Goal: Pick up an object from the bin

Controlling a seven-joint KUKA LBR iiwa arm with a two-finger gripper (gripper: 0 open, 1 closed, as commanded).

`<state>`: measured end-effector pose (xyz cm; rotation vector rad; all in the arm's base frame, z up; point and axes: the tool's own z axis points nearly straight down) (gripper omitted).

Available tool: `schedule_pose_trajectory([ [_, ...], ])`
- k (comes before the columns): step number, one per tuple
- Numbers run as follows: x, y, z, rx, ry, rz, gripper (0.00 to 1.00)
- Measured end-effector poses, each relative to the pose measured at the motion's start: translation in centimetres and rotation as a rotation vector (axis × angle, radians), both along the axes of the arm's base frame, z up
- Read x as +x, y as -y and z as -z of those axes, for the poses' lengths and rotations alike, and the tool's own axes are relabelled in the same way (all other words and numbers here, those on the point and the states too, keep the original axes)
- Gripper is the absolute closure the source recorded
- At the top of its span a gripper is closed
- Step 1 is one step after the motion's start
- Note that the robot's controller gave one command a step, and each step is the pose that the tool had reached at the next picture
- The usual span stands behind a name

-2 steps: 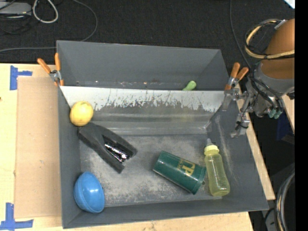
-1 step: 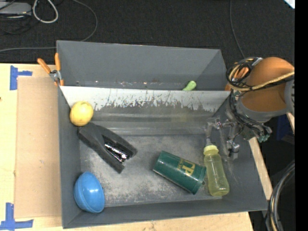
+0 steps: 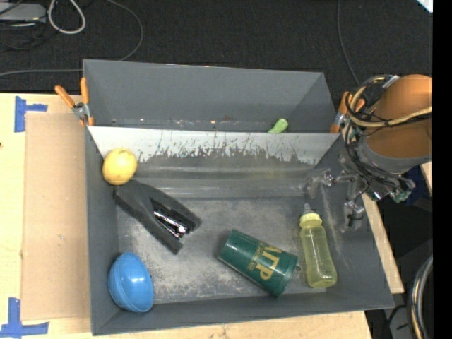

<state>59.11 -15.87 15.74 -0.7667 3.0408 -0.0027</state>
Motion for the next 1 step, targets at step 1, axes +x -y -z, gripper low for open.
schedule_pose_trajectory([
  [1,1.69,-1.28,5.76,0.017,-0.010,-0.616,0.00],
])
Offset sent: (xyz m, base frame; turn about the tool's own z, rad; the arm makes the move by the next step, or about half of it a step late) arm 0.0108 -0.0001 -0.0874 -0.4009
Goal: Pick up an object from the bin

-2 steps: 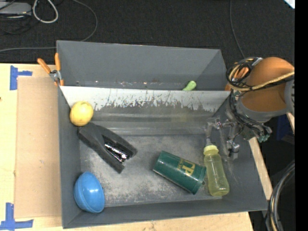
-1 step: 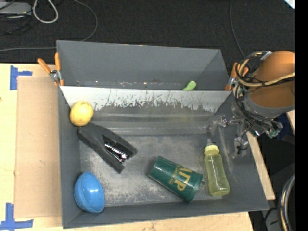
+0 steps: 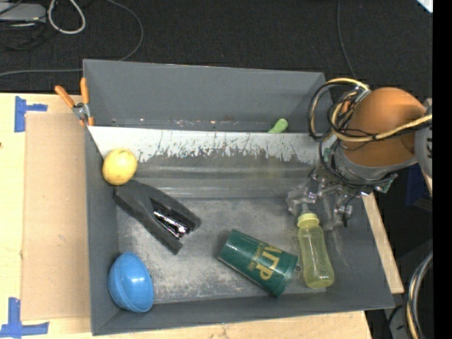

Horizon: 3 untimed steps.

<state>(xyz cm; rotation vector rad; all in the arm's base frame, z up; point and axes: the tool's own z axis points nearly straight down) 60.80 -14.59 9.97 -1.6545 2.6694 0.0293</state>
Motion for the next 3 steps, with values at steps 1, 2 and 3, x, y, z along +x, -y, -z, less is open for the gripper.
schedule_pose_trajectory([
  [1,-0.1,0.1,2.5,0.003,0.014,0.215,0.00],
  [2,0.8,-1.3,3.0,0.005,0.017,-0.345,1.00],
  [3,0.8,-1.3,3.0,0.005,0.017,-0.344,1.00],
])
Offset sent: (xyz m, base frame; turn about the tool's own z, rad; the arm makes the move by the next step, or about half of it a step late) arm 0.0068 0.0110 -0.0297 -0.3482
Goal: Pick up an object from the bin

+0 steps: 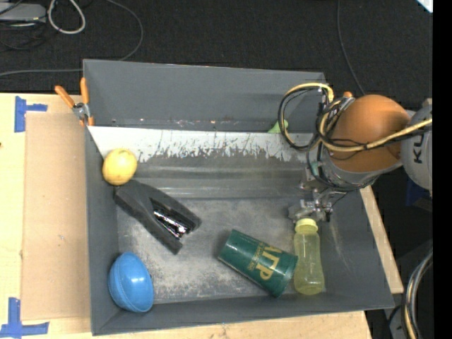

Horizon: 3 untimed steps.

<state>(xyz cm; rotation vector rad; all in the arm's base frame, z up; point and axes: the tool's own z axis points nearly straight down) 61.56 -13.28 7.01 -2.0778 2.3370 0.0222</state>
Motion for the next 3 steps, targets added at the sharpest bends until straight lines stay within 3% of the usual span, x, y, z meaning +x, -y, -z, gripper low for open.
schedule_pose_trajectory([
  [3,-0.1,-0.2,-2.2,0.004,-0.004,0.004,1.00],
])
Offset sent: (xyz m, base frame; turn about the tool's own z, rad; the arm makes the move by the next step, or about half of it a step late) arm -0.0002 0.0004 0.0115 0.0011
